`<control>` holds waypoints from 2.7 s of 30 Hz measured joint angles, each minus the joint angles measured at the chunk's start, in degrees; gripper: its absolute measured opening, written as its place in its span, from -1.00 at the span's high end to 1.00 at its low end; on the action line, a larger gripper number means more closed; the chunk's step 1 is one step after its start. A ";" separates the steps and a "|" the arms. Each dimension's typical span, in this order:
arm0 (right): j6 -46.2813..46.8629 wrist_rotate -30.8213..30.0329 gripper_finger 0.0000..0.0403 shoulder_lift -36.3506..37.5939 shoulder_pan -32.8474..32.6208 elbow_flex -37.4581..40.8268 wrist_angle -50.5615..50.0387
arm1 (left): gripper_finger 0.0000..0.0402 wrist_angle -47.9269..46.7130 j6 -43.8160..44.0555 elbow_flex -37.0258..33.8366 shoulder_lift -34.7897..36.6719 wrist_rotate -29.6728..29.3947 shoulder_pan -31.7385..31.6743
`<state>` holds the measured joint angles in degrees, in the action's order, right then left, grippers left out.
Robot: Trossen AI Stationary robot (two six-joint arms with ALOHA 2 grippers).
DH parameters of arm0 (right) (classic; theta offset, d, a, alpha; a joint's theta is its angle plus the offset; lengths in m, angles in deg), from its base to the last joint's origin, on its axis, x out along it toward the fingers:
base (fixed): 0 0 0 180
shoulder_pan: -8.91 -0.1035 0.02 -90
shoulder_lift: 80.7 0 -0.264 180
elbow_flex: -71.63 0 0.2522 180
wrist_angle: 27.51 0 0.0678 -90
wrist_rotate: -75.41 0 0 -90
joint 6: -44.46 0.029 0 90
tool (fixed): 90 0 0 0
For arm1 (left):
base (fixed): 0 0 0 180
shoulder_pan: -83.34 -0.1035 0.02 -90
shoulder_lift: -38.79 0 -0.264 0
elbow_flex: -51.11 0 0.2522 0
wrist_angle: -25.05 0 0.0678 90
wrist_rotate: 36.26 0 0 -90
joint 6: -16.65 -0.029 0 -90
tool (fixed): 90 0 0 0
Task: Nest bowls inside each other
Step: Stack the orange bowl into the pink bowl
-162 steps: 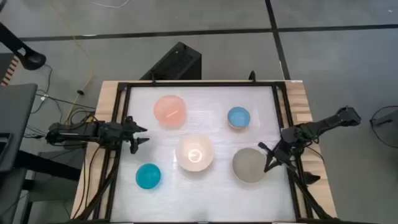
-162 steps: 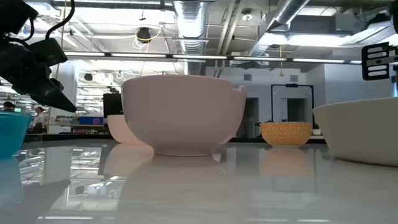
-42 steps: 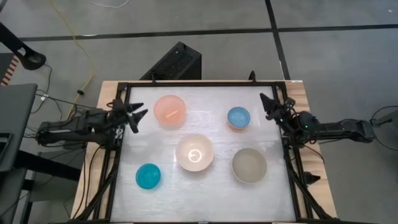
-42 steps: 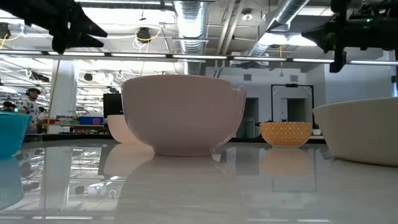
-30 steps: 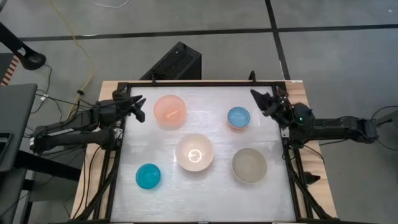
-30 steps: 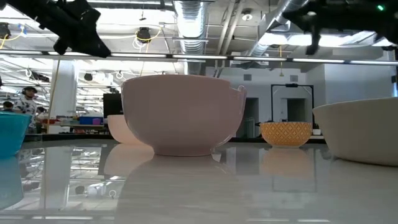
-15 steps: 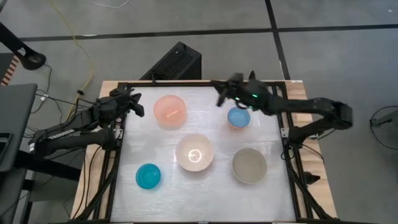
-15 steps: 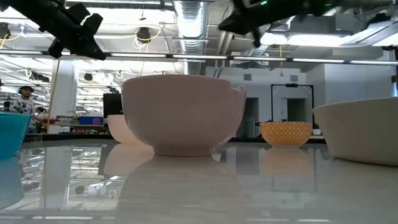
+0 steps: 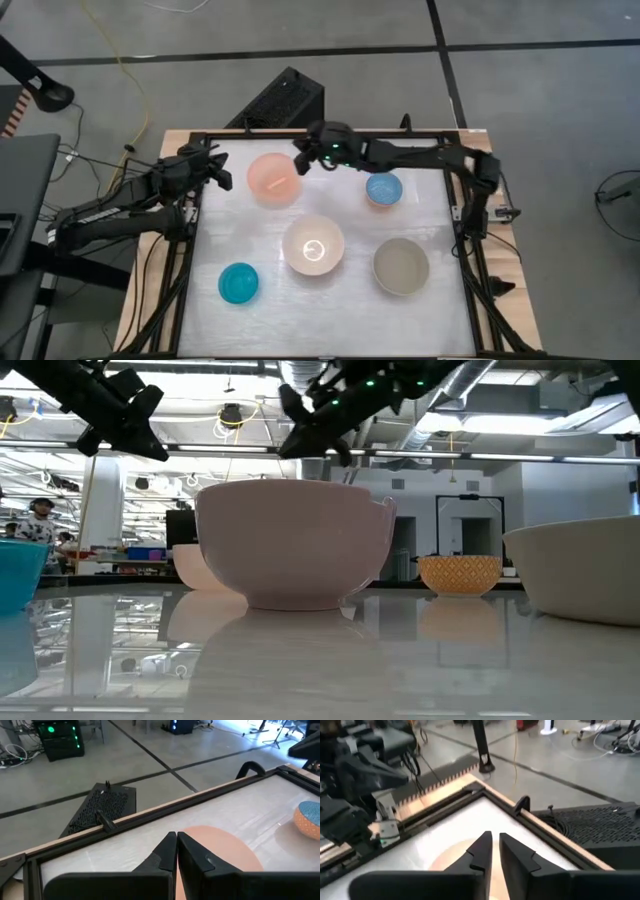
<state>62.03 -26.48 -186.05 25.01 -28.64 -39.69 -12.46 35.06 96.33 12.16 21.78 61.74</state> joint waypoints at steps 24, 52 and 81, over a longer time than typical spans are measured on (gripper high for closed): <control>0.95 0.53 -0.47 -21.95 2.99 -19.12 -24.85 | 1.00 0.02 3.34 -0.02 0.00 2.71 0.00; 10.13 7.78 0.61 -23.46 2.60 -19.12 -28.40 | 1.00 0.01 4.89 -0.02 0.02 4.83 0.04; 1.71 19.53 0.81 -17.66 13.97 -46.12 -52.72 | 1.00 -1.25 0.83 -0.04 0.07 10.74 0.08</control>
<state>63.74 -6.95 -203.71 38.98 -74.76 -92.41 -13.70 35.89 96.29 12.23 32.52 61.81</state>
